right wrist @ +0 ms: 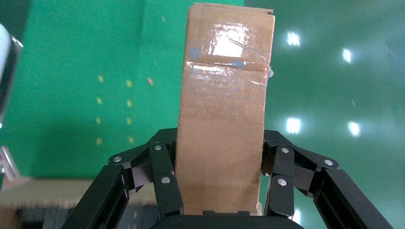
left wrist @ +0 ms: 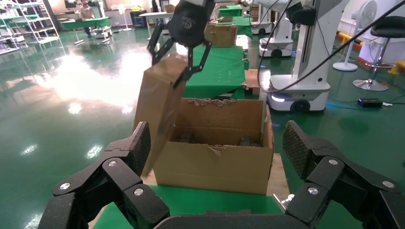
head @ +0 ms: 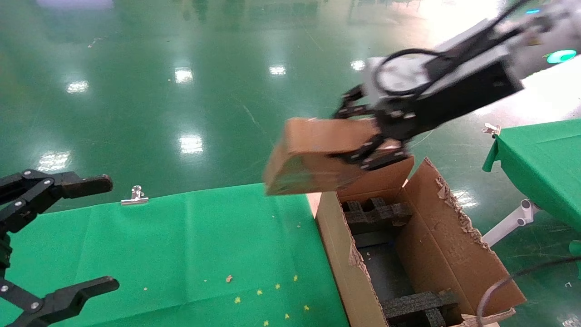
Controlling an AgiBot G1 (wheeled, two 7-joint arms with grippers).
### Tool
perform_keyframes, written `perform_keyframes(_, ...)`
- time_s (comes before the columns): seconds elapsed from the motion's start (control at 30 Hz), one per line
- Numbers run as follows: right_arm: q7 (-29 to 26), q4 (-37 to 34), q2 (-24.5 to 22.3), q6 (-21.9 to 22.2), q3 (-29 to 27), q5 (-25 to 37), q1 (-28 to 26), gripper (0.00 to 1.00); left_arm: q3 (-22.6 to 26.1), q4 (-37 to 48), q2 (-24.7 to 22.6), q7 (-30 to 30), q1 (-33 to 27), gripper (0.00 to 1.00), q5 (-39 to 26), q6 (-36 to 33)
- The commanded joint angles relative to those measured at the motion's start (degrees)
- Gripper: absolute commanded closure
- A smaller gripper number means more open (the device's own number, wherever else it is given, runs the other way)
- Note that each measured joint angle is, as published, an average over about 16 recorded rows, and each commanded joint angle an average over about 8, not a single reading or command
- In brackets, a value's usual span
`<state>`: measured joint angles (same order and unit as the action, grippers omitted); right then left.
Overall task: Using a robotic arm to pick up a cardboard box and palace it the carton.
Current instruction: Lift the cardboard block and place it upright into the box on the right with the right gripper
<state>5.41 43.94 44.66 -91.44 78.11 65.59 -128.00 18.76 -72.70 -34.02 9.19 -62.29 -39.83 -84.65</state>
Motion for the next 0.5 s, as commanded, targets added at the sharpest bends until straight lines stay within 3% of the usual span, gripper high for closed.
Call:
perform_keyframes(0.03, 0.54, -0.5, -1.31, -0.02, 1.45, -0.33, -1.53, 1.0, 0.0, 0.0, 0.0, 0.0, 0.0, 0.0, 0.0, 0.0)
perform_keyframes(0.5, 6.49, -7.93, -10.32, -0.12, 14.43, 2.19, -12.05, 1.0, 0.02, 0.0, 0.01, -0.01, 0.0, 0.0, 0.01, 0.01)
